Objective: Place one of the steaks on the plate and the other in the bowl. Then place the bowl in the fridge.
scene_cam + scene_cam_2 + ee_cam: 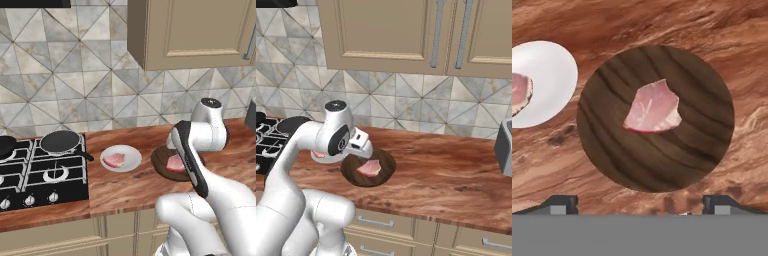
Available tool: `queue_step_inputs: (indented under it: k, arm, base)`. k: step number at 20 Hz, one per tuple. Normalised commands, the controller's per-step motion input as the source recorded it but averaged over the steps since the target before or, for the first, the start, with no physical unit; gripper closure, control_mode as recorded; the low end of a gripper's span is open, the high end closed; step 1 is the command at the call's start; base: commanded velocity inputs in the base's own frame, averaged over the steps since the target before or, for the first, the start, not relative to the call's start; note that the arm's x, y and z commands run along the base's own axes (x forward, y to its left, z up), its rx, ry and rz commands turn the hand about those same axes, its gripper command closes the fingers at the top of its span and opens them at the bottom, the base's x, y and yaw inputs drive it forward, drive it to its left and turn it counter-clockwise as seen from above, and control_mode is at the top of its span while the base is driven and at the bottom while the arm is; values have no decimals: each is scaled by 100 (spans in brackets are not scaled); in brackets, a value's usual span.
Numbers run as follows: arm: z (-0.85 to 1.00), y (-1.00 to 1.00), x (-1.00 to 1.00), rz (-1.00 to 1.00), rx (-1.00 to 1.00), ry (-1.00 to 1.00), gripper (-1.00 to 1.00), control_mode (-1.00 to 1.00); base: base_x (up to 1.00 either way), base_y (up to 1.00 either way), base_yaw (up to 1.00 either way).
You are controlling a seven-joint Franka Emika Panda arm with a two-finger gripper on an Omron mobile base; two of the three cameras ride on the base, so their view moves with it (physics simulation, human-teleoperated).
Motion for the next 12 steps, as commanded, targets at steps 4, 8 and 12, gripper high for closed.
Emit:
queue_step_inputs:
  k: [4,8,12]
  arm:
    - [63,25,-42,0,-2,-19,-100,-100]
    - [78,12,-81,0,0,-21,-100,-100]
    - [34,8,-47,0,0,-13,-100,100]
  base:
    - [0,0,0]
    - [0,0,0]
    - [-37,2,0]
